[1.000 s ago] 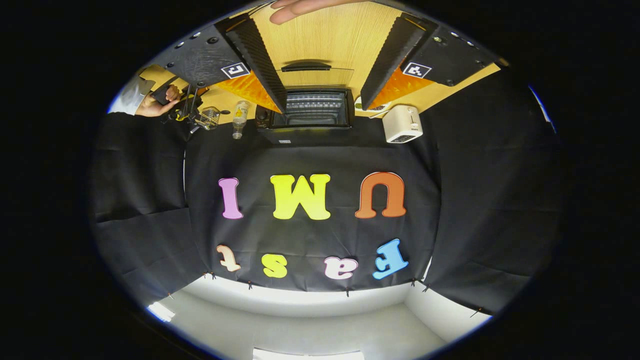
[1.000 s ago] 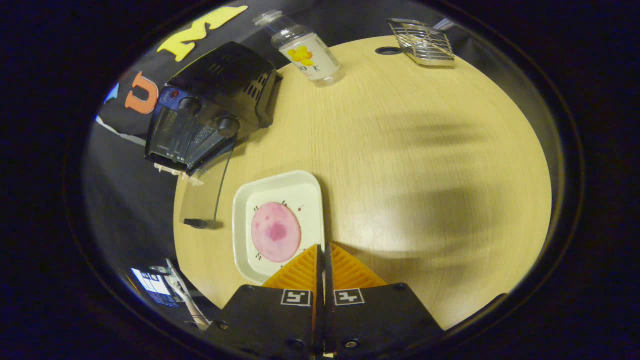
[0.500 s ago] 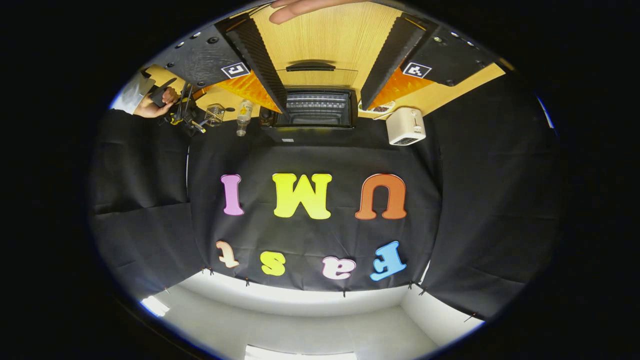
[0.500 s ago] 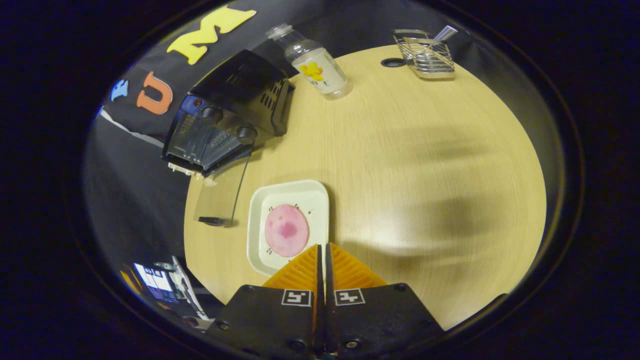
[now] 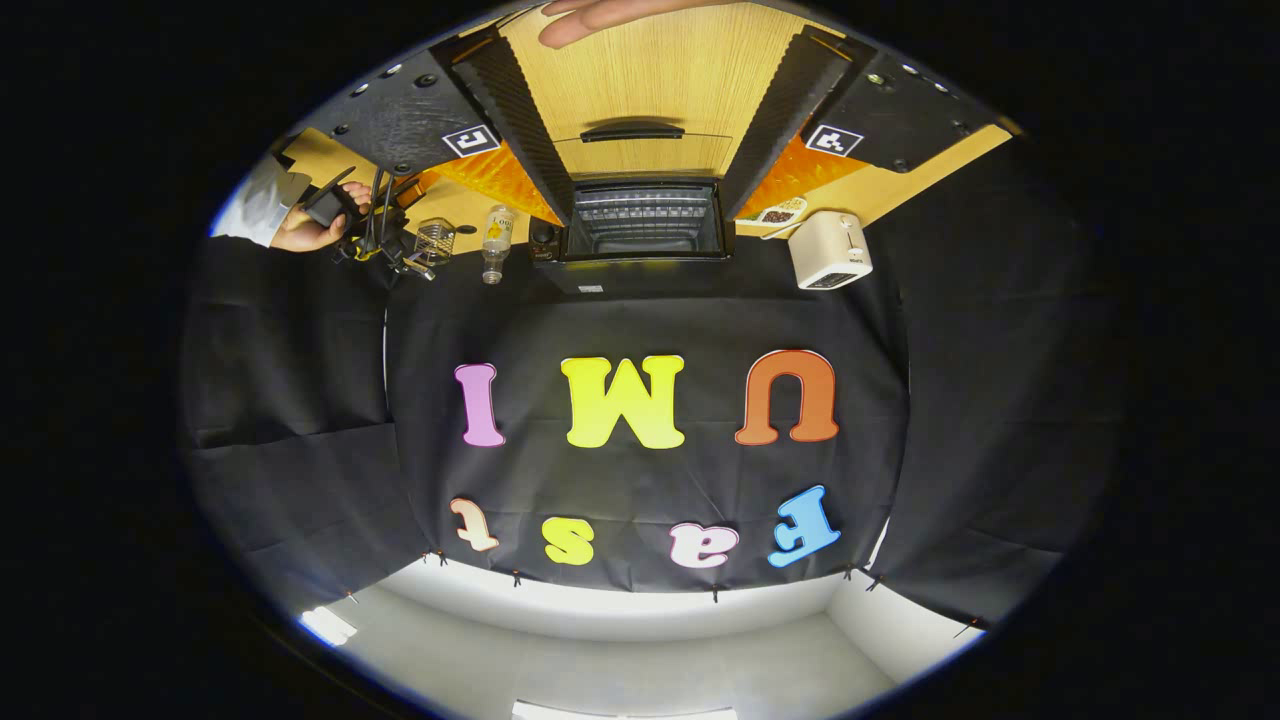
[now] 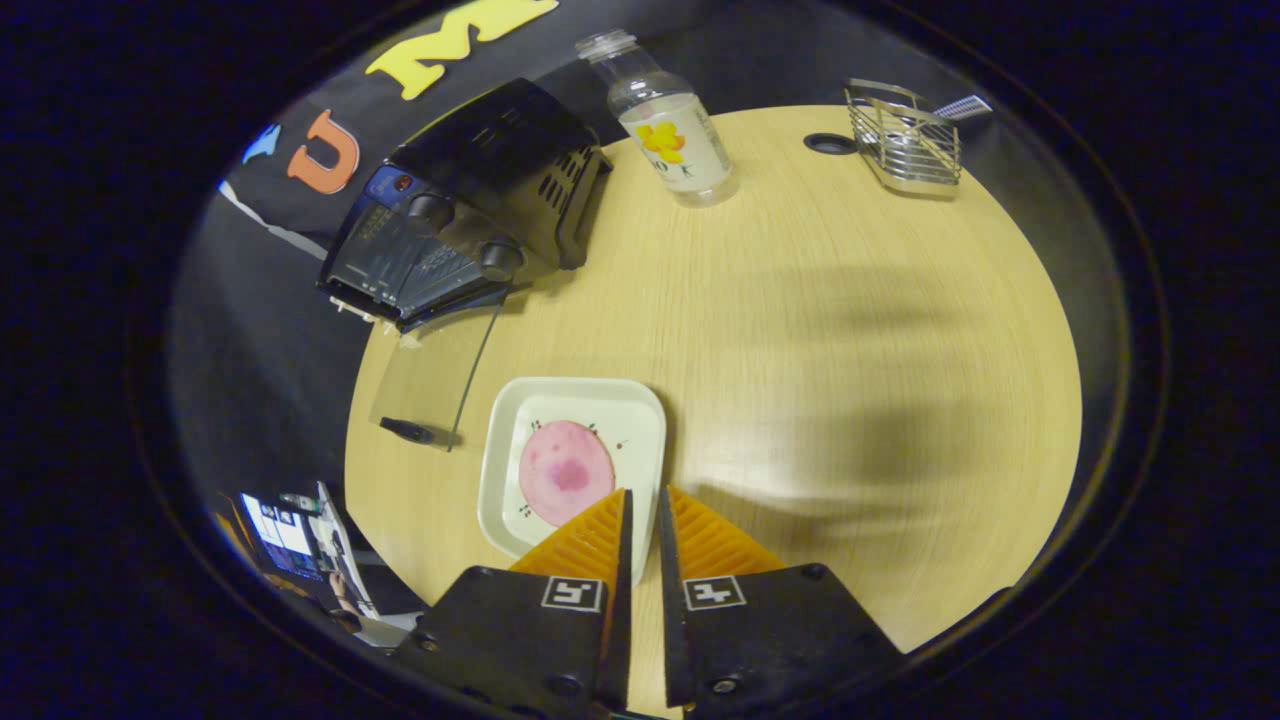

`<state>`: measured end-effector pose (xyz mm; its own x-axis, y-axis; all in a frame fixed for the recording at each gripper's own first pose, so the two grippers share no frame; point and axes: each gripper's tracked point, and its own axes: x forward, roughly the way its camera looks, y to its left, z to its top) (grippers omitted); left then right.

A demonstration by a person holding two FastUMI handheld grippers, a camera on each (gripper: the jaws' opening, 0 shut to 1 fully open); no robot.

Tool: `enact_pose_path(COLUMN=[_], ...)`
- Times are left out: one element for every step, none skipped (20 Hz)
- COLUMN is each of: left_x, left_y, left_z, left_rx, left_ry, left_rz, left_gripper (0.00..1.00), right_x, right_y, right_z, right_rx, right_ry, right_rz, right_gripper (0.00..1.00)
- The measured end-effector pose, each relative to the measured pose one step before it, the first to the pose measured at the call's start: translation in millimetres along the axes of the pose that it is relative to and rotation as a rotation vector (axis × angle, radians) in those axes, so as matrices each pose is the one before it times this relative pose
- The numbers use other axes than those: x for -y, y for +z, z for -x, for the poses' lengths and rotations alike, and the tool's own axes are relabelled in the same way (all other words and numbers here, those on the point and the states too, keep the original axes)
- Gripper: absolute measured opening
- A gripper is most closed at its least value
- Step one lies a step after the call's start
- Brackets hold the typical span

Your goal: Open the electric oven with the left hand, put the food in, and close the electric oven.

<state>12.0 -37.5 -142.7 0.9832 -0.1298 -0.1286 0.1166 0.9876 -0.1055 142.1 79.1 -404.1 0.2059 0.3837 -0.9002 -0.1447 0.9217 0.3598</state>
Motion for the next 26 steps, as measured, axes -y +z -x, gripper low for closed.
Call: enact_pose_path(left_x=[2.17, 2.17, 2.04, 2.17, 1.23, 1.12, 1.0, 0.52, 1.17, 2.59, 1.76, 4.21, 4.63, 4.5, 3.61, 1.34, 2.52, 2.27, 1.39, 1.31, 0.93, -0.55, -0.91, -0.86, -3.7, -4.23], left_y=[-1.86, -2.07, -2.35, -1.8, -3.15, -1.69, -1.31, -0.43, 0.54, 1.32, 1.6, 1.19, 0.19, 0.79, 1.12, 1.92, 2.23, 2.63, 3.14, 2.6, 1.59, 0.36, 0.22, 0.62, -1.81, -1.82], left_z=[-5.04, -5.58, -6.19, -5.01, -5.6, -5.67, -4.24, -3.88, -4.18, -3.71, -4.09, -4.16, -4.98, -3.03, -2.97, -1.79, -1.8, -0.22, 0.04, -0.14, 0.0, 0.82, 0.6, -0.18, -0.1, -0.12], left_rx=[-0.00791, -0.01074, -0.01315, -0.0121, -0.01244, -0.01241, -0.01145, -0.00782, -0.00201, 0.00115, 0.00176, -0.00226, -0.00332, -0.00656, -0.00616, -0.00425, -0.00008, 0.0046, 0.00967, 0.01021, 0.00524, 0.00553, 0.00502, 0.00503, 0.00213, 0.0014], left_ry=[0.00056, -0.00006, 0.00097, 0.00187, 0.00239, 0.00476, 0.00763, 0.00957, 0.0099, 0.00886, 0.00681, 0.00331, 0.00163, -0.00144, 0.00087, 0.00234, 0.00127, 0.00068, -0.0016, -0.00387, -0.00609, -0.00779, -0.01, -0.01181, -0.00878, -0.00691], left_rz=[-0.00376, -0.00025, 0.00154, 0.0028, 0.00313, 0.00082, -0.00281, -0.0064, -0.00669, -0.00428, -0.00101, 0.00249, 0.00481, 0.00315, 0.00035, -0.00233, -0.00403, -0.00473, -0.00424, -0.00061, 0.00357, 0.0053, 0.00662, 0.00697, 0.00861, 0.00972], left_gripper=[0.95, 0.95, 0.95, 0.95, 0.95, 0.95, 0.95, 0.95, 0.95, 0.95, 0.95, 0.95, 0.95, 0.95, 0.95, 0.95, 0.95, 0.94, 0.94, 0.94, 0.94, 0.94, 0.94, 0.95, 0.95, 0.96], right_x=[-2.66, -1.3, -2.63, -3.11, -0.32, 2.18, -7.16, 1.32, -1.57, -0.91, 2.48, 1.67, -2.03, 0.98, 1.43, 3.26, 5.09, 5.35, 6.52, 5.92, 3.46, -0.29, -2.79, -4.98, -6.78, -10.17], right_y=[0.17, -2.91, 1.21, -0.33, -2.57, -10.4, 3.08, 3.55, 1.75, -1.25, 1.09, 2.55, 0.0, -3.31, 0.3, -3.93, -2.78, -3.23, -0.1, -0.15, 1.18, 0.47, 1.32, 0.57, 2.2, 1.53], right_z=[-3.11, -4.15, -2.99, -4.16, -7.47, -6.74, -9.65, 5.4, -0.91, -1.67, 0.21, -0.1, 0.17, -1.96, 2.41, 4.03, 6.43, 7.34, 8.39, 7.97, 8.15, 8.43, 6.44, 7.63, 4.99, 2.82], right_rx=[-0.0103, -0.02706, -0.01422, -0.02883, -0.03626, -0.0695, -0.01477, -0.00502, -0.00785, -0.00688, -0.0023, -0.002, 0.00963, 0.00478, 0.01355, 0.00232, 0.01125, 0.01543, 0.02045, 0.0235, 0.01989, 0.02256, 0.01701, 0.01292, 0.01897, 0.01637], right_ry=[0.00654, 0.00403, 0.0168, 0.02066, 0.01225, 0.01649, 0.04206, 0.01631, 0.0258, 0.03277, 0.03599, 0.0383, 0.04187, 0.04184, 0.03402, 0.02708, 0.015, 0.00374, -0.0088, -0.0177, -0.01454, -0.0092, -0.00895, -0.01173, -0.01446, -0.01016], right_rz=[0.00174, -0.00121, -0.00735, 0.00295, -0.0015, -0.02002, -0.03056, -0.02378, 0.02009, 0.02179, -0.02486, -0.06007, -0.01914, -0.00356, -0.02104, -0.01016, -0.00778, -0.00583, -0.00369, -0.00472, -0.00481, -0.00847, -0.00093, 0.00552, 0.00435, 0.01059], right_gripper=[0.19, 0.22, 0.22, 0.23, 0.22, 0.23, 0.17, 0.16, 0.16, 0.15, 0.15, 0.11, 0.03, 0.04, 0.02, 0.02, 0.04, 0.04, 0.04, 0.01, 0.01, 0.01, 0.01, 0.04, 0.04, 0.03])
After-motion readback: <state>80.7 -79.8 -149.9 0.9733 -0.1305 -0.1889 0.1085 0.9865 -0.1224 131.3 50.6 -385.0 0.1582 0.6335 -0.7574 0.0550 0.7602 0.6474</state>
